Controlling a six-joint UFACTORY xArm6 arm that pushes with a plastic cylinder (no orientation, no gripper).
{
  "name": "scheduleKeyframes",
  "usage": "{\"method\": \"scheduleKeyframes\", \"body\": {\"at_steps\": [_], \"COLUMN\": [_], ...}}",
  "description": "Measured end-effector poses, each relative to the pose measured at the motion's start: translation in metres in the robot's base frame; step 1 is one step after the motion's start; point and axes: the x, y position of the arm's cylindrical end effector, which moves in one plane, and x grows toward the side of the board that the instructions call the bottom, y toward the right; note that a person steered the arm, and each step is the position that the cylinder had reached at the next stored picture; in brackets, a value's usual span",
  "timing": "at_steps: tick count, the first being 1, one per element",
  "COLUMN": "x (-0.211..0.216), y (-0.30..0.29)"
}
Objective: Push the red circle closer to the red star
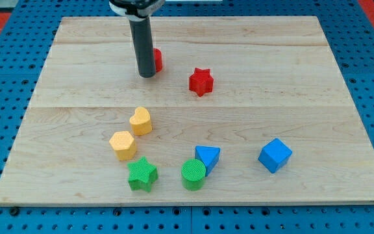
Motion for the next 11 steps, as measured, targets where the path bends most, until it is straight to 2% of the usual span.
{"method": "scheduleKeyframes", "body": {"at_steps": [1,3,4,5,6,8,9,10,11], "x": [-0.013,-0.076,-0.112,-0.086,-0.007,-0.057,-0.054,-0.035,-0.015], "y": [0.013,-0.015,-0.061,0.027,0.077,0.103,0.138,0.149,0.193]}}
